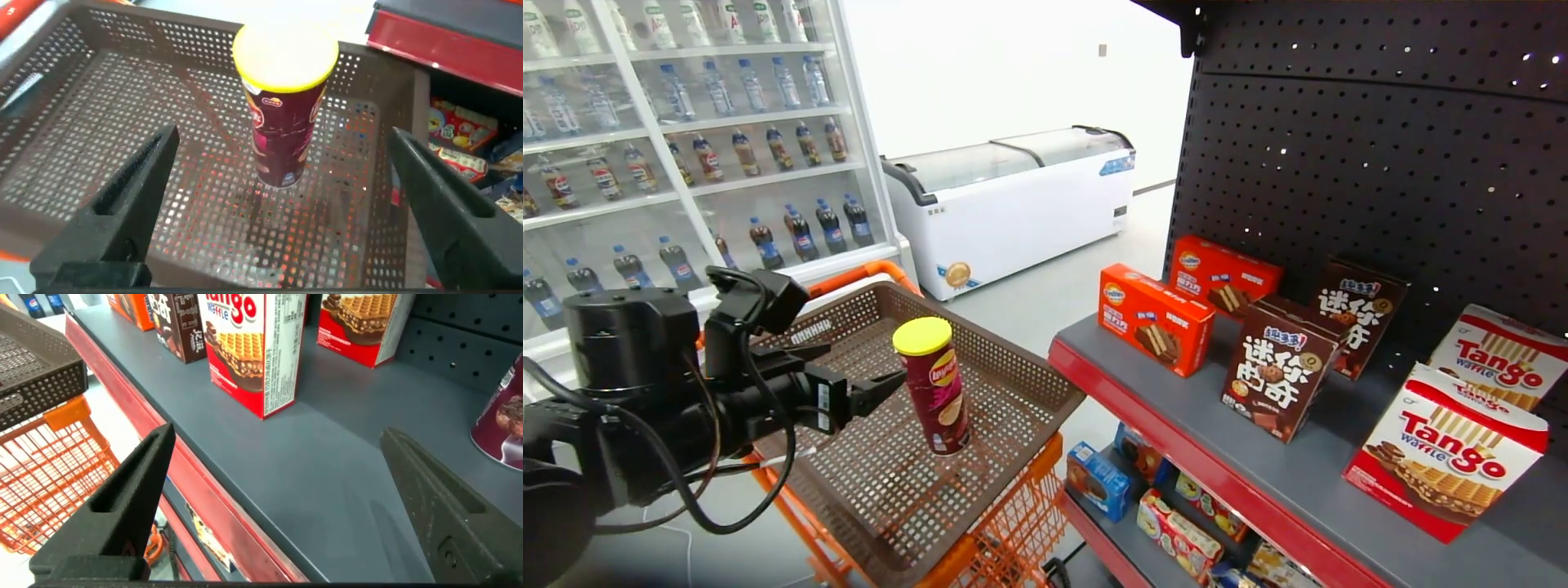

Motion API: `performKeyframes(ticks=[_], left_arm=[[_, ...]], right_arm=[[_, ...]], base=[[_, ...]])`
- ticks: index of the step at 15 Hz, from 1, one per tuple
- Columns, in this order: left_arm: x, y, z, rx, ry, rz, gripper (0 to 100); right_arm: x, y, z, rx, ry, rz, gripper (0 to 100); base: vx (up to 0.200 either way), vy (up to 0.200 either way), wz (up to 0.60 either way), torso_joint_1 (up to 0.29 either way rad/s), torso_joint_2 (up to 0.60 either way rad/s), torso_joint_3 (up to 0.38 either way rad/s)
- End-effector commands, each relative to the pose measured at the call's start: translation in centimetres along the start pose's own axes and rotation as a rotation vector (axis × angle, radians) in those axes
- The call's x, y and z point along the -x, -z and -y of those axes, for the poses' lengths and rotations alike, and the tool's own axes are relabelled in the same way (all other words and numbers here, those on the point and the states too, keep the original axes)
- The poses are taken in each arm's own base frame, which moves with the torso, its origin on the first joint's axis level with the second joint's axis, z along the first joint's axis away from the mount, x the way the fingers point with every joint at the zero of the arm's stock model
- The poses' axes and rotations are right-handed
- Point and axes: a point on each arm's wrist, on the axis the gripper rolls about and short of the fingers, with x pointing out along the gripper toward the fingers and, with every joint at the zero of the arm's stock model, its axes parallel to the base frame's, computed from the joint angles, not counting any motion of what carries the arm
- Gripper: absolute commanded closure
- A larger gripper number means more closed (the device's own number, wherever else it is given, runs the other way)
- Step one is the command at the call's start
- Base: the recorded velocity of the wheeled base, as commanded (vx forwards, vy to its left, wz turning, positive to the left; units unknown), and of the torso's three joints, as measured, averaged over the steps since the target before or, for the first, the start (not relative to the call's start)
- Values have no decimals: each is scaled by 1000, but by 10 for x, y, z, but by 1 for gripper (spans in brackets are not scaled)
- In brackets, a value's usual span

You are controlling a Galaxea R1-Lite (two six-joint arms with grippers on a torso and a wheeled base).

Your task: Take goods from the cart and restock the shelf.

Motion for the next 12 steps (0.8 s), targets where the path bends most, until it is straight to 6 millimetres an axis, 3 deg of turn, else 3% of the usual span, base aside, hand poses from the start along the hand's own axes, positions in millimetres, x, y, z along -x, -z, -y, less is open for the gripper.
performKeyframes(ticks=[1, 10, 12], left_arm=[[-38, 24, 0, 4, 20, -63, 0], [-103, 58, 7, -13, 58, -52, 0], [-108, 60, 7, -14, 59, -47, 0]], right_arm=[[0, 0, 0, 0, 0, 1, 0], [0, 0, 0, 0, 0, 1, 0], [0, 0, 0, -2, 0, 1, 0]], base=[[0, 0, 0, 0, 0, 0], [0, 0, 0, 0, 0, 0], [0, 0, 0, 0, 0, 0]])
